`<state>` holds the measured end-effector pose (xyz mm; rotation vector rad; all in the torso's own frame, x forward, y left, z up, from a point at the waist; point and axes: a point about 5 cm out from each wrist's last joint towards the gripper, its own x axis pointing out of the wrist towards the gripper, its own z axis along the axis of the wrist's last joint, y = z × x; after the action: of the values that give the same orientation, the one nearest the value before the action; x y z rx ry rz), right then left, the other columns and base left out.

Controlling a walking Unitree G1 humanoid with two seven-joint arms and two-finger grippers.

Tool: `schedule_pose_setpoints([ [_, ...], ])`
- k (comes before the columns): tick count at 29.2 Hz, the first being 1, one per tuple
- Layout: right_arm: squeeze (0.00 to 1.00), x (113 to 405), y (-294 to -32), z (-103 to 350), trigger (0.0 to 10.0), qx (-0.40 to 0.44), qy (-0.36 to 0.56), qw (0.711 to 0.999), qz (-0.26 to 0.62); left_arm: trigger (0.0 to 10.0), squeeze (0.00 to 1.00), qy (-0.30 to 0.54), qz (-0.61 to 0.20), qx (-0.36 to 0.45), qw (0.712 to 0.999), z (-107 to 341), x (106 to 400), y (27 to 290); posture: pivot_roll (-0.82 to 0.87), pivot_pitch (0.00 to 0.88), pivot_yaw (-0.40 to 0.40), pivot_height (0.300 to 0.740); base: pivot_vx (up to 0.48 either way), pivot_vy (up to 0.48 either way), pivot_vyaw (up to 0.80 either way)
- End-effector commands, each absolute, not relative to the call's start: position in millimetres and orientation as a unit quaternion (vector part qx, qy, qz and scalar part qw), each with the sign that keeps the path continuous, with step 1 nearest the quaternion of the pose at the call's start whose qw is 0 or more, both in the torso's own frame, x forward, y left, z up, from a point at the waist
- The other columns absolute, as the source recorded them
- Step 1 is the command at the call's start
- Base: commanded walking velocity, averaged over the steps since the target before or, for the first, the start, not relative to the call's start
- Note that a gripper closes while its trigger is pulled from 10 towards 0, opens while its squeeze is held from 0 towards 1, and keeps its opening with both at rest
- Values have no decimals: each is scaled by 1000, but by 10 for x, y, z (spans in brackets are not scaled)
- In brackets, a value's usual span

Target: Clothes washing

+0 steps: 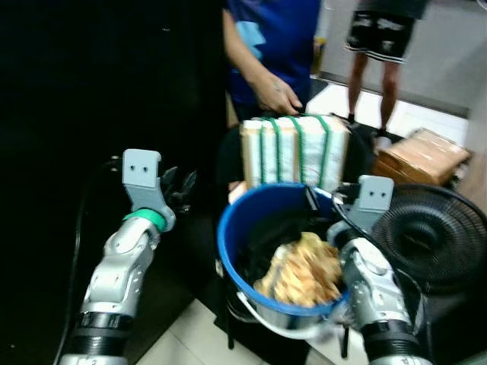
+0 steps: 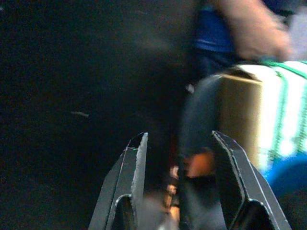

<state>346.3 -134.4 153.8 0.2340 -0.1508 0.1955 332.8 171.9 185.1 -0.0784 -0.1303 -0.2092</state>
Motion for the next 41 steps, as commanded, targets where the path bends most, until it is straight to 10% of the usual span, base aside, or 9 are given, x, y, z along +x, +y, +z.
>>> schedule_pose_setpoints([
  [1,0,3431,-1436,1488,10000,110,-70,988,84,10000,0,-60,-115,-45,991,1835,3323,1678,79,0,65,740,386,0,0],
  [17,0,3389,-1502,1408,10000,107,-53,990,80,10000,0,-73,-128,-71,987,1886,3262,1759,91,0,51,740,190,0,0],
  [24,0,3428,-1996,1095,10000,115,42,992,-19,10000,0,-67,-161,-59,983,1909,3255,1777,85,14,71,740,0,0,0],
  [30,0,3074,-2103,398,10000,131,263,956,-11,10000,0,-15,-224,-36,974,1791,3189,1755,61,116,150,740,0,0,0],
  [41,0,2476,-2054,-37,10000,219,288,932,-25,10000,0,20,-322,-21,946,1789,3178,1541,37,139,249,740,0,0,0],
])
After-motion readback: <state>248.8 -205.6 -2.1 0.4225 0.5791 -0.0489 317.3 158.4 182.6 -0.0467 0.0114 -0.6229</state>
